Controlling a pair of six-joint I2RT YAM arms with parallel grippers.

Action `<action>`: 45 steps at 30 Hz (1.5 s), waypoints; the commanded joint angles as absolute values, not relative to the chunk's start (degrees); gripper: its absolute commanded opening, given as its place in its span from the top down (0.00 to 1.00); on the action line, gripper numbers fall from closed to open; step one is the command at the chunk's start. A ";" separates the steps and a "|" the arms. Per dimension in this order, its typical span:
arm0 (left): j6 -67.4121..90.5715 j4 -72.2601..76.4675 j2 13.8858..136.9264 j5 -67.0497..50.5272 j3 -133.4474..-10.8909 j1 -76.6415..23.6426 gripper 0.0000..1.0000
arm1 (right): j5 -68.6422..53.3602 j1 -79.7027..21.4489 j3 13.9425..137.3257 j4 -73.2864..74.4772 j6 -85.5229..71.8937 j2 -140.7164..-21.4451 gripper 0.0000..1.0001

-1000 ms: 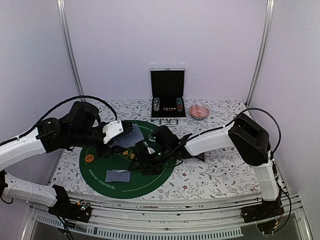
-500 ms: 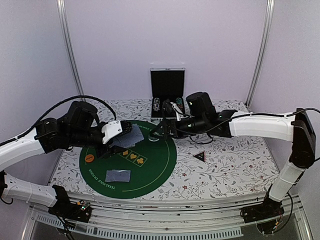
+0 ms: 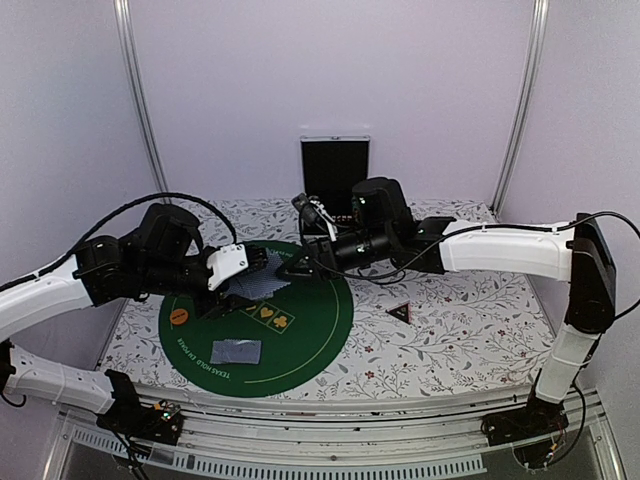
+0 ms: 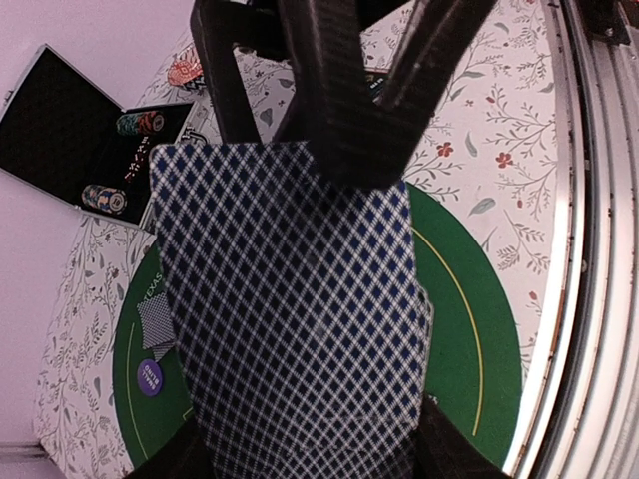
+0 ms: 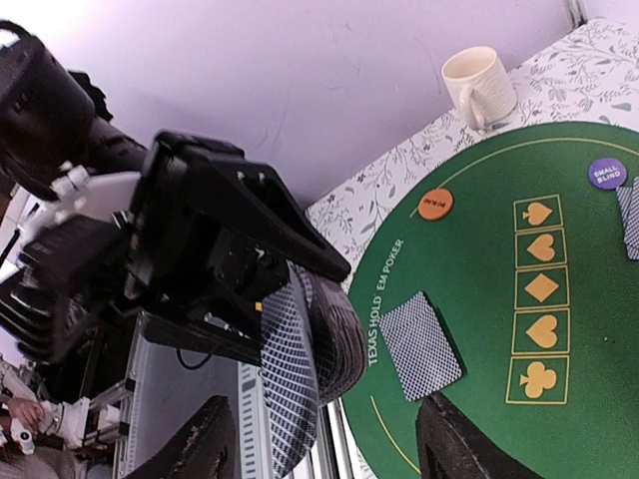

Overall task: Distribute texas hold em gaming equipment
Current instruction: Pick up the poker card from the face-down deck piles, then place the face-down deck piles on the poker table mat.

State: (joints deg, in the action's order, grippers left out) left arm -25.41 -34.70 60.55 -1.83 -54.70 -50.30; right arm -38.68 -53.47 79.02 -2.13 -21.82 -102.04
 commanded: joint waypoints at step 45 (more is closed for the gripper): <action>-18.45 -11.97 91.19 -12.38 -52.34 -56.53 0.49 | -23.99 -43.84 64.15 7.41 -20.18 -75.85 0.98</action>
